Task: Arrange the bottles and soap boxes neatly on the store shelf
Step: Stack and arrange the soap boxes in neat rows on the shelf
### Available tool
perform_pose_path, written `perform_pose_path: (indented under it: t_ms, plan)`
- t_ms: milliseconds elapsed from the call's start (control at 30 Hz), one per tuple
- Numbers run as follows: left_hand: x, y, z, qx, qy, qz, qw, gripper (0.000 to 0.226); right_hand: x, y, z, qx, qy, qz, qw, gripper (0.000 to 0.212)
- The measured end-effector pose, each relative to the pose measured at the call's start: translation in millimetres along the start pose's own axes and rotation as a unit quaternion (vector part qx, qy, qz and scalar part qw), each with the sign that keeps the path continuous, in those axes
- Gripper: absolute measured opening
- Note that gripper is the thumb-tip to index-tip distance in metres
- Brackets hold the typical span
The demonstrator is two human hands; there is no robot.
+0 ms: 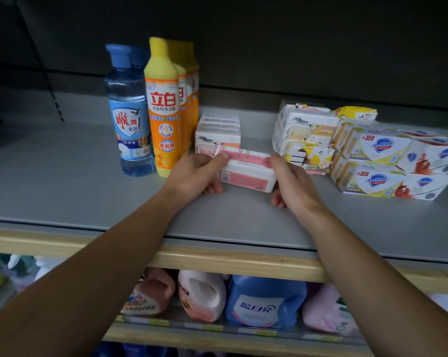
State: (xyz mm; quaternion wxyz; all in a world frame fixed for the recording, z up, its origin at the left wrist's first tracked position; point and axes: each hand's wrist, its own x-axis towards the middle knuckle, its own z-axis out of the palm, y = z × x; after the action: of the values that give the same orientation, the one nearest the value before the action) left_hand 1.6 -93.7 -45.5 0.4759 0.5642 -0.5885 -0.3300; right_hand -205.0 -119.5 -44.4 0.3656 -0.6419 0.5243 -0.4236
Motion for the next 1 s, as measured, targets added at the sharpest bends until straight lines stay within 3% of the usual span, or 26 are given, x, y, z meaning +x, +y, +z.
perform_pose_path:
  t_ms: [167, 300, 400, 567, 700, 833, 1000]
  plan:
    - [-3.5, 3.3, -1.6, -0.048, -0.014, 0.029, 0.998, 0.034, 1.4, -0.3, 2.2, 0.105, -0.012, -0.008, 0.994, 0.023]
    - [-4.3, 2.2, -4.6, -0.058, 0.032, 0.049, 0.997, 0.042, -0.5, 1.8, 5.1, 0.15, -0.067, -0.033, 0.986, 0.048]
    - [-2.8, 0.3, -6.4, -0.111, 0.015, 0.037, 0.993, 0.047, -2.6, 2.8, 8.5, 0.119, -0.07, -0.055, 0.989, 0.036]
    - [-2.3, -1.5, -8.9, -0.179, -0.059, 0.044, 0.981, 0.054, 2.4, 7.9, 5.4, 0.111, -0.046, -0.045, 0.992, 0.062]
    - [-1.8, -1.6, -10.7, -0.17, -0.088, 0.059, 0.98, 0.063, 0.3, 7.5, 4.6, 0.098, -0.053, -0.061, 0.992, 0.053]
    - [-3.4, -0.8, -10.5, -0.223, -0.082, 0.04, 0.97, 0.048, -1.2, 4.7, 6.2, -0.01, 0.012, -0.135, 0.991, 0.053]
    - [-2.3, -2.8, -8.6, -0.263, -0.046, 0.027, 0.963, 0.034, -3.5, 4.7, 5.7, -0.004, -0.009, -0.158, 0.987, 0.05]
